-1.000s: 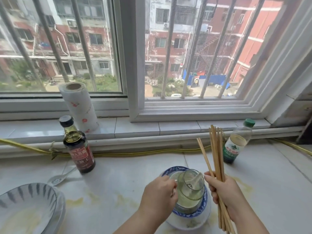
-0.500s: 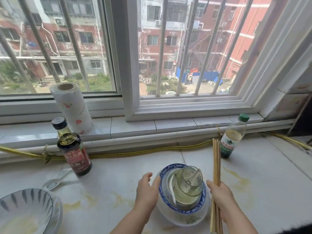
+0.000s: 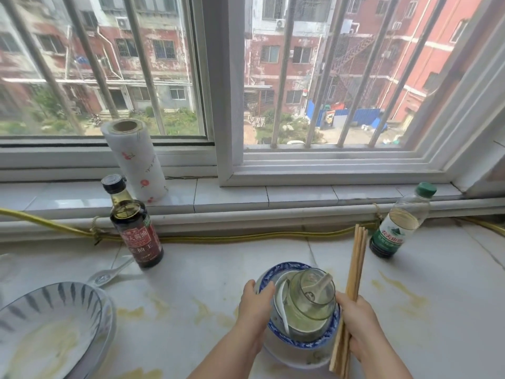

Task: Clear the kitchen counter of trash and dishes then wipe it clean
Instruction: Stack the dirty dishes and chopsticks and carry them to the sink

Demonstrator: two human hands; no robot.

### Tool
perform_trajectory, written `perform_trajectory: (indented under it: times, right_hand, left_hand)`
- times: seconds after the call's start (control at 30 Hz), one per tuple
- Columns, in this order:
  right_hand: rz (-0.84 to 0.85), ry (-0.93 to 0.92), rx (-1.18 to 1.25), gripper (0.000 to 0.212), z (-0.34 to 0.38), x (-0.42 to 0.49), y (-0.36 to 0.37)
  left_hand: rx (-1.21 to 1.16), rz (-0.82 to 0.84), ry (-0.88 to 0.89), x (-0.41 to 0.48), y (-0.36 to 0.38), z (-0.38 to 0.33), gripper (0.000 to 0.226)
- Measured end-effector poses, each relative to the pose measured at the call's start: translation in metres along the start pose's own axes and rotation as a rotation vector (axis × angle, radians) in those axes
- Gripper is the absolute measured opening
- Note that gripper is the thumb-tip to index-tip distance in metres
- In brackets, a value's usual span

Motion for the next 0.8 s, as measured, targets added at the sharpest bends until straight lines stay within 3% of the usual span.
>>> perform_trajectory:
  times: [0.4,0.67,0.8]
  right_hand:
    - [0.227,-0.169,-0.209,0.027,0.008,-0.032,0.047]
    - [0.583,-0.232,-0.430,0.017,0.006,-0.075,0.085]
    - [0.759,-0.230,-0.514,0.022,-0.012,-0.117,0.109]
  left_hand:
    - [-0.155,-0.276,-0.015,-0.025,-0.033,0.026,0.069]
    - [-0.444,-0.520,-0.067,-0.089,-0.061,0.061,0.068]
    - [-0.575,-0.669,-0.099,-0.132,-0.084,0.089,0.067]
Point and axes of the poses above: each hand's wrist, its own x-axis towards the middle knuckle, its own y-axis out of the palm, z = x × y, the point moved 3 cm from there along x, towards the middle knuckle, and after that the axes turned 13 degrees about x, right-handed, at the moved point
